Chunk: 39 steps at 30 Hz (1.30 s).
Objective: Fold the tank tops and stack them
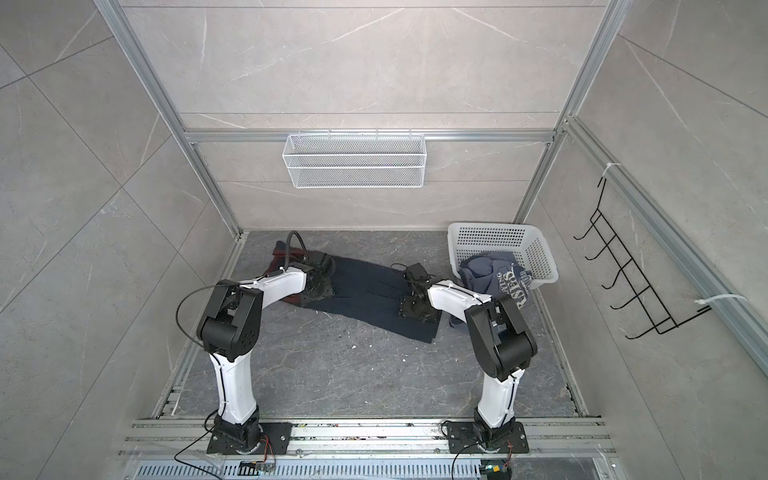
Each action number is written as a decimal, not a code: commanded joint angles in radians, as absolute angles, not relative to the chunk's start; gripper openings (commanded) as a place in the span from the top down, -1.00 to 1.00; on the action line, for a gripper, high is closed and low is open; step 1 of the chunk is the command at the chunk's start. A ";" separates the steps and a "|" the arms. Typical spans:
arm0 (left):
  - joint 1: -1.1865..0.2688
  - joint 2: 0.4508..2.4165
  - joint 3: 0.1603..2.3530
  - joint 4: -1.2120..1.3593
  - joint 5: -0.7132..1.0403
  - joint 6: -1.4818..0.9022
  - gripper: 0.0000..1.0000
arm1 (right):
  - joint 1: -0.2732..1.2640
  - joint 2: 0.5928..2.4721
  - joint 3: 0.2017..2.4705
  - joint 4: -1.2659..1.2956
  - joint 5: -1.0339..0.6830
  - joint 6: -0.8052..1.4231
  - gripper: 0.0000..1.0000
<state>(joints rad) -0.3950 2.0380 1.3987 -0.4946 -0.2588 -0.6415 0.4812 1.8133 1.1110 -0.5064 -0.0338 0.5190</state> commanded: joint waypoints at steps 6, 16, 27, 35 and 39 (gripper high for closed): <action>-0.394 2.100 1.487 -0.563 -0.156 -0.401 -0.45 | 0.743 1.716 0.934 -0.560 -0.134 0.697 -0.54; -0.400 2.049 1.544 -0.665 -0.075 -0.248 -0.51 | 0.852 1.577 0.955 -0.689 -0.071 0.725 -0.55; -0.459 1.907 1.520 -0.638 0.042 -0.574 -0.54 | 0.653 1.619 1.112 -0.727 0.066 0.454 -0.72; -0.464 2.076 1.614 -0.628 0.038 -0.598 -0.53 | 0.629 1.779 1.162 -0.656 -0.019 0.405 -0.75; -0.465 2.156 1.692 -0.658 0.005 -0.553 -0.53 | 0.630 1.820 1.125 -0.641 -0.055 0.415 -0.67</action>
